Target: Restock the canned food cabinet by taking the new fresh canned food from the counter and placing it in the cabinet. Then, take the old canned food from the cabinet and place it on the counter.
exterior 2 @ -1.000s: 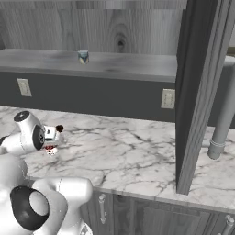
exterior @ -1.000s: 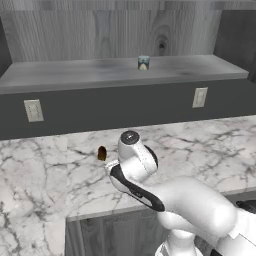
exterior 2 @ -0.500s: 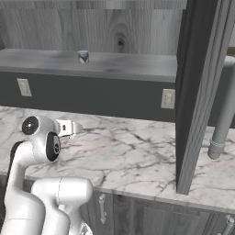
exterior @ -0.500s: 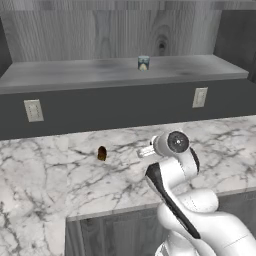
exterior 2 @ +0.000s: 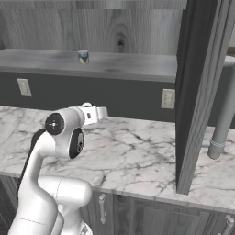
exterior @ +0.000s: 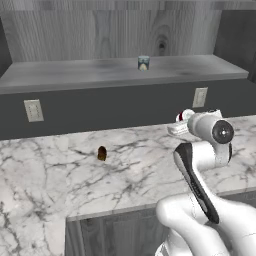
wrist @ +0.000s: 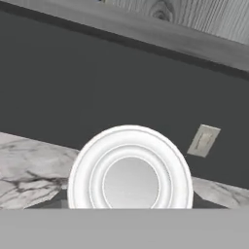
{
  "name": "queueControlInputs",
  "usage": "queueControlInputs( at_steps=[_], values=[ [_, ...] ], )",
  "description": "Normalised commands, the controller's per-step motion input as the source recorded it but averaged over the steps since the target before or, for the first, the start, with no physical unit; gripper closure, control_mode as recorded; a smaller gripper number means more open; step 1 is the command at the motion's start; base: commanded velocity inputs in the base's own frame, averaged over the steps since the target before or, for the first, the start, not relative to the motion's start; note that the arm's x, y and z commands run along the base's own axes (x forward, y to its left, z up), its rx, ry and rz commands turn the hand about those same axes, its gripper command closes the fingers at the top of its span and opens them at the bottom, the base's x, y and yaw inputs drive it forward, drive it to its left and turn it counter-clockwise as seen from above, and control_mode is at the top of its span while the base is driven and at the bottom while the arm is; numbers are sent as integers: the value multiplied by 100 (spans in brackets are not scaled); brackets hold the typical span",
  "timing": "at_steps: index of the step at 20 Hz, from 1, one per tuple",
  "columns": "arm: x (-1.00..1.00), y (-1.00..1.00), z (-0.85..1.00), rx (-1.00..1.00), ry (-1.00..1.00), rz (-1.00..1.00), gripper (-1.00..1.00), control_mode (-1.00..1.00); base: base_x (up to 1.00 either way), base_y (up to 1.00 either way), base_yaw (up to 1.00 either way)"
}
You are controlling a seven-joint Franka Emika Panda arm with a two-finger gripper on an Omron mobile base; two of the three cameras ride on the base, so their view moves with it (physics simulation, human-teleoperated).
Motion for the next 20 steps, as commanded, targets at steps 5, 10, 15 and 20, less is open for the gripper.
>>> queueControlInputs(
  at_steps=[5,10,15,20],
  values=[
    [1,-67,100,0,22,0,100,-100,0,0,0],
    [0,-63,100,-2,52,2,100,-100,0,0,0],
    [0,-13,42,-4,19,0,100,-100,0,0,0],
    [17,0,4,0,-3,0,100,-100,0,0,0]
  ],
)
